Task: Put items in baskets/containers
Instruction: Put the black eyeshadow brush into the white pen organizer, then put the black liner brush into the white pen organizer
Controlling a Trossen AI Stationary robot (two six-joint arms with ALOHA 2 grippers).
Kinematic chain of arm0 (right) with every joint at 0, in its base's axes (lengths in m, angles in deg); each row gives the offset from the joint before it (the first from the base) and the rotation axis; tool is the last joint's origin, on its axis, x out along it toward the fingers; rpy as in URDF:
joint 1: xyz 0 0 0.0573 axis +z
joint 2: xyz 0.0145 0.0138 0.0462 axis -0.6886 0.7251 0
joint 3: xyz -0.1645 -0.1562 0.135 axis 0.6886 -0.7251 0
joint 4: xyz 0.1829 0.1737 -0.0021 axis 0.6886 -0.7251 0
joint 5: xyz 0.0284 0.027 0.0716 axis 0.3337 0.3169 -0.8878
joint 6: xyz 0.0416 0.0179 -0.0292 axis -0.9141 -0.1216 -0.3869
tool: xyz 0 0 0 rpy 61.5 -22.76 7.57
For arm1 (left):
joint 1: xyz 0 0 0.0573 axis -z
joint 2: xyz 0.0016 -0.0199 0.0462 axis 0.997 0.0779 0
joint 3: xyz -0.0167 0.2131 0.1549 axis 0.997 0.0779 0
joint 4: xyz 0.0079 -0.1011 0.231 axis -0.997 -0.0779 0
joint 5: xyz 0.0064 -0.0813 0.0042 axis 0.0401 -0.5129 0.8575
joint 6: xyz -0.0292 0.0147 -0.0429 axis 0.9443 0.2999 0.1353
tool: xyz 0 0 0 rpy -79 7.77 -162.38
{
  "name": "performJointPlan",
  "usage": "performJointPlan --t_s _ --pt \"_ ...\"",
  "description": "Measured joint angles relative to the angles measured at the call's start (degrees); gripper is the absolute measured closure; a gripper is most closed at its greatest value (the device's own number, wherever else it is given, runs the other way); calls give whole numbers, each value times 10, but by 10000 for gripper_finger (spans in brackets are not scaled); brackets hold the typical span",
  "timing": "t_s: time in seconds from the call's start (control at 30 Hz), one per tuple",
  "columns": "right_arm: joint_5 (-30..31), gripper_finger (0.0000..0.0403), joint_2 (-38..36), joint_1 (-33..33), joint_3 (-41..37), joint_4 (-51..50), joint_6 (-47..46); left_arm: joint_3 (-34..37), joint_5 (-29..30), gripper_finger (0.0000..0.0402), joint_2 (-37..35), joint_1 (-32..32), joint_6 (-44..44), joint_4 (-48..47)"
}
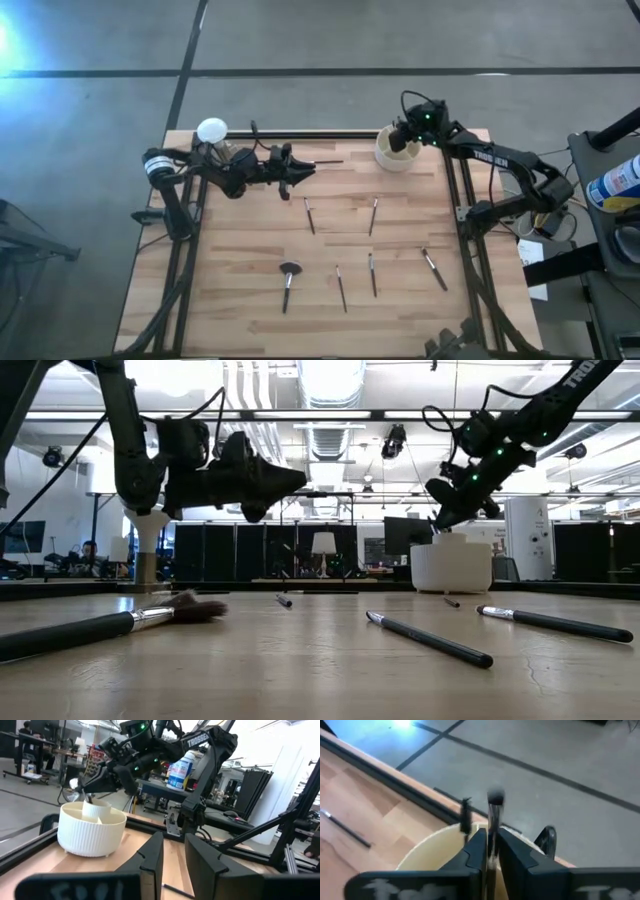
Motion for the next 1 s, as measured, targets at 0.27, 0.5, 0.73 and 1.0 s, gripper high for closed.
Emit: performJointPlan --t_s 0.27,0.5,0.73,1.0 --pt "4 288 -63 1 2 -48 -11 -12 2 329 0 -3 0 -44" --pt "4 319 -129 31 -46 -49 11 -32 2 338 0 -2 -12 -109" --pt "3 391 -186 79 -168 120 -2 -37 2 361 0 -2 -4 -123" --pt "-1 394 -219 128 -270 282 1 -37 21 393 -4 5 38 -213"
